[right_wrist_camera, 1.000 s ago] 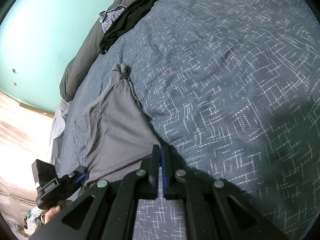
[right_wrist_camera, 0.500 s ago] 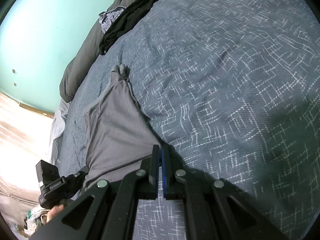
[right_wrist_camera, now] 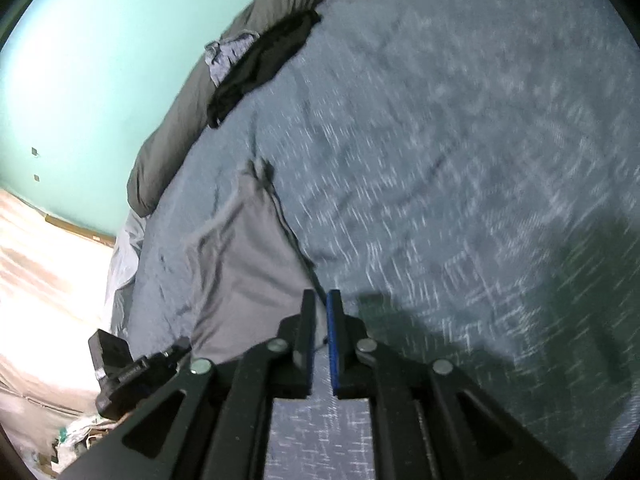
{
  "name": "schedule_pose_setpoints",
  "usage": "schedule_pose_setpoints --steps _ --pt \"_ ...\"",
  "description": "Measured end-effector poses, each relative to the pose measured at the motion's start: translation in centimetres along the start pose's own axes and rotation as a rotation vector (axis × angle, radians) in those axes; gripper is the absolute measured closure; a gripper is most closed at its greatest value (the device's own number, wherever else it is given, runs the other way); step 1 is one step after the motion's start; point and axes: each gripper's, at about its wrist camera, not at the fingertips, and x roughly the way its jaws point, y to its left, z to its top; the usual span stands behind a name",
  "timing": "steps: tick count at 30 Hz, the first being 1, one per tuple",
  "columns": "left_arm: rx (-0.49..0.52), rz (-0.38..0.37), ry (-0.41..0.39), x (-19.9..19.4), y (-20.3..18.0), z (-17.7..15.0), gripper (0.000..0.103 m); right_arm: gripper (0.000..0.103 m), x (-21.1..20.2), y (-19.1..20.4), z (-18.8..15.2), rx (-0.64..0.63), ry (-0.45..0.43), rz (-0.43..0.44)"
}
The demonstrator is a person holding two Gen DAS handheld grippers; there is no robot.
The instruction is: Fold clothes
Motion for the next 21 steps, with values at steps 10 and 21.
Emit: schedule_pose_setpoints --steps 10,21 --pt "0.057 -0.009 0.009 -0.3 0.5 3.0 0.084 0.063 2.9 3.4 4.2 -0.061 0.015 -0.022" --pt "0.006 -0.082 0.050 3.6 0.2 9.9 0.072 0.046 9.5 6.9 10.9 -0.121 0.098 -0.076"
